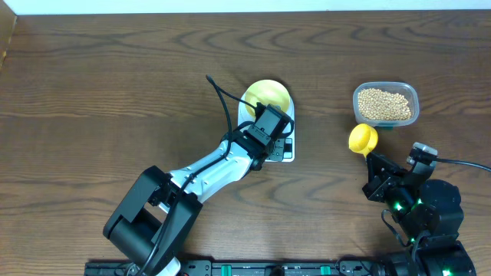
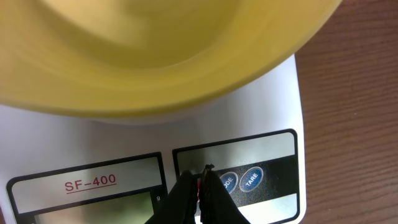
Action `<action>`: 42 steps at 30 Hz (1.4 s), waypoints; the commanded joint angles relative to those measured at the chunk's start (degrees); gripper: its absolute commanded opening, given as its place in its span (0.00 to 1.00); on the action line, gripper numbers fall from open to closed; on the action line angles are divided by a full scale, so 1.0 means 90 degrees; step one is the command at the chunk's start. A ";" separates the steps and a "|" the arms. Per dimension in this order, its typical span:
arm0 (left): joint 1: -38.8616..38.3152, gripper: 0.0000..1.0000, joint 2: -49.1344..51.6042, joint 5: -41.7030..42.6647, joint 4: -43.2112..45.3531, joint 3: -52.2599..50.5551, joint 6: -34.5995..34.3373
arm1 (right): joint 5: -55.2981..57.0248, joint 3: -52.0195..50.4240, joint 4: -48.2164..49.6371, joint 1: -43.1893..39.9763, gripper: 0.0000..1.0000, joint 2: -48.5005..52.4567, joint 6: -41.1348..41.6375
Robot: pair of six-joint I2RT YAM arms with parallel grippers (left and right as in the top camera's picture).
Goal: Scoop item into bowl and weigh 50g on scale
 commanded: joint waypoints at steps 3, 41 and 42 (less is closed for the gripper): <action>0.0000 0.07 0.0080 -0.0104 0.0010 -0.0017 -0.0036 | 0.0090 0.0160 -0.0002 -0.0034 0.01 -0.0027 -0.0039; -0.0005 0.07 0.0466 -0.0034 0.0119 -0.0160 -0.0372 | 0.0087 0.0160 -0.0005 -0.0034 0.01 -0.0027 -0.0036; -0.0005 0.07 0.0466 -0.0034 0.0102 -0.0160 -0.0372 | 0.0087 0.0160 -0.0002 -0.0034 0.01 -0.0027 -0.0036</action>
